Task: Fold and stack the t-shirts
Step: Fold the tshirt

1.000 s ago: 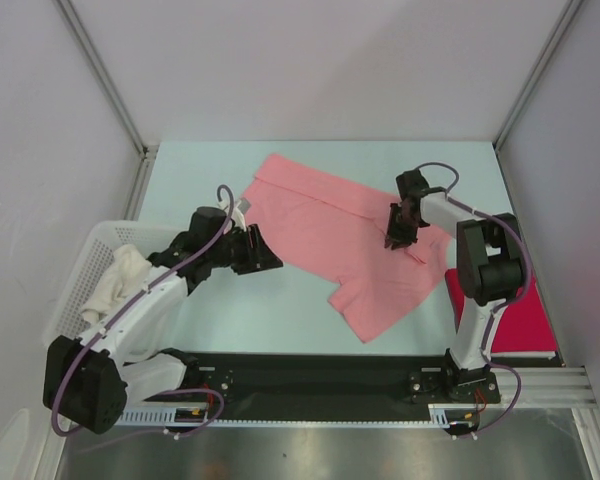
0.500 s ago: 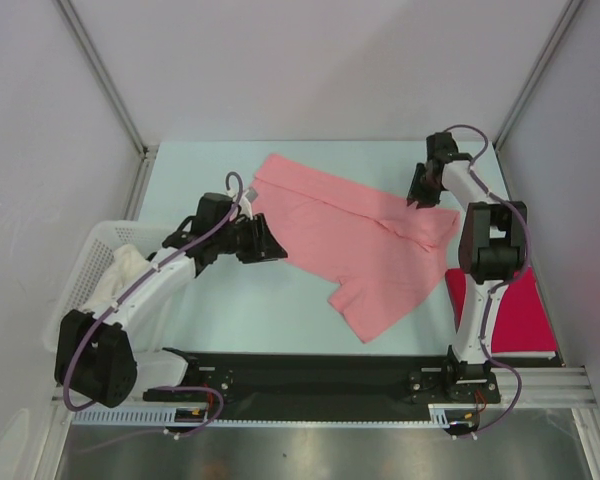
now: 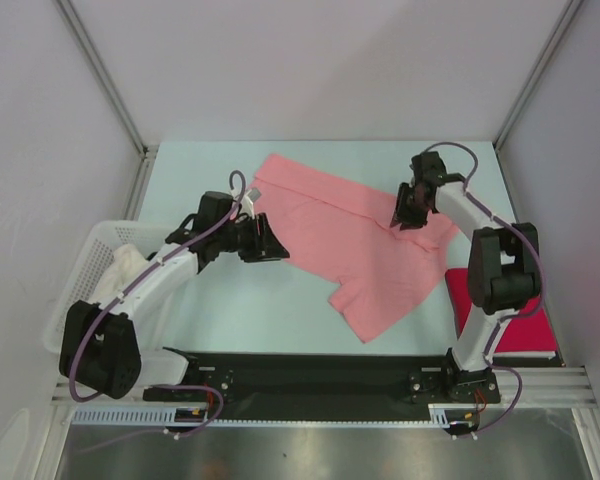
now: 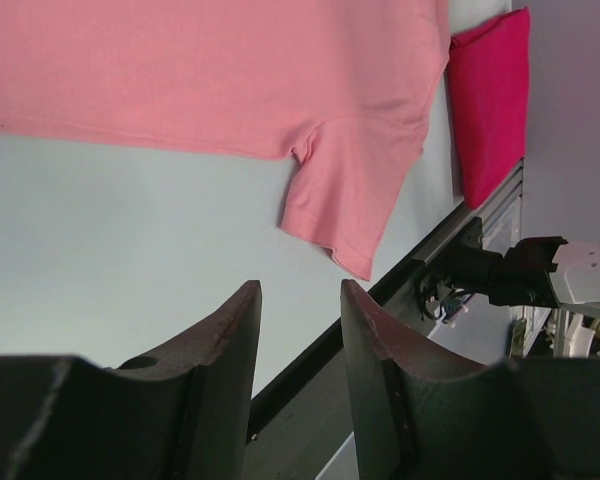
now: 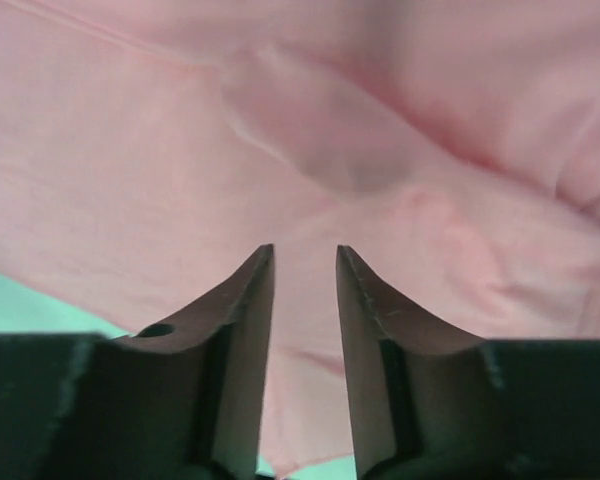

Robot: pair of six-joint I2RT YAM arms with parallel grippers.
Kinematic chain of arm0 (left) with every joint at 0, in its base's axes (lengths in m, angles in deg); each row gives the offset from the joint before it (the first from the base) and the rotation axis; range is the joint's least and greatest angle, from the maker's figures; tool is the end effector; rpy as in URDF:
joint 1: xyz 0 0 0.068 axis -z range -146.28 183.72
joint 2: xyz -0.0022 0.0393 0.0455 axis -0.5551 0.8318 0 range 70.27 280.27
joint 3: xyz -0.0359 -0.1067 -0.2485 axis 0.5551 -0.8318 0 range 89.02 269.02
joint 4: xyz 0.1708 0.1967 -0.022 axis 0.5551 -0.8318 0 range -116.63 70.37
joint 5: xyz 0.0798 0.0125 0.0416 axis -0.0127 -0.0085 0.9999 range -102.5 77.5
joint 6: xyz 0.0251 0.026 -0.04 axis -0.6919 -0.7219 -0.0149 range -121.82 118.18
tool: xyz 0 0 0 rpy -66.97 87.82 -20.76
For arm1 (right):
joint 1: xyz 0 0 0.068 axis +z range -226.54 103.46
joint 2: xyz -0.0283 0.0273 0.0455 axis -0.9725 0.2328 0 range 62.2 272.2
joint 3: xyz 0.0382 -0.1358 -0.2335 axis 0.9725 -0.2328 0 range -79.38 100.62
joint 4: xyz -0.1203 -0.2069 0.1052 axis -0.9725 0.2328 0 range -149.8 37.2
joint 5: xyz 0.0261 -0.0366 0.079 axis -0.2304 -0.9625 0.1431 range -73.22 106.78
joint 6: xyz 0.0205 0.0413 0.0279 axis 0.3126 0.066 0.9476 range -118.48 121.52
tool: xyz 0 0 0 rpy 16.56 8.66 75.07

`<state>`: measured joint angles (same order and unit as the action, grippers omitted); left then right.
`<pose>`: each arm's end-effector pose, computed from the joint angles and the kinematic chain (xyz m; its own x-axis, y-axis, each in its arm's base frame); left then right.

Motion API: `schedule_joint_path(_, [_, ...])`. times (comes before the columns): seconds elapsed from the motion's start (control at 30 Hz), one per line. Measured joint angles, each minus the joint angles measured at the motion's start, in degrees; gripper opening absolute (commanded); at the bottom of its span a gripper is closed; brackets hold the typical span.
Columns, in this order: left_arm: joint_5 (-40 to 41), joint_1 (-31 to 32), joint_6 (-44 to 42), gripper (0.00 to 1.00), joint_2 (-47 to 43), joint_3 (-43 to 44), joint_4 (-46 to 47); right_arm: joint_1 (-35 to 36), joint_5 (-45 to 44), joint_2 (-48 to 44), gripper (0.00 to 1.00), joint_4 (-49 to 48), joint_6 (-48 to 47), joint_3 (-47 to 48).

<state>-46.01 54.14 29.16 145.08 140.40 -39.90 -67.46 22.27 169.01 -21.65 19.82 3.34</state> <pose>0.2502 -0.1141 0.2542 -0.8974 -0.1237 -0.4234 0.2368 0.6747 -0.6990 0.3900 0.0657 0.2242 -0.8928 0.1740 -0.4155 0.0836 0.9704 0.2267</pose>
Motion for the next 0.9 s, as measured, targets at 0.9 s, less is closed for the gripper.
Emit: schedule_joint_path(0.9, [-2.95, -0.37, 0.44, 0.46, -1.86, -2.14, 2.95, -3.72, -3.08, 12.74, 0.40, -3.91, 5.57, 12.31])
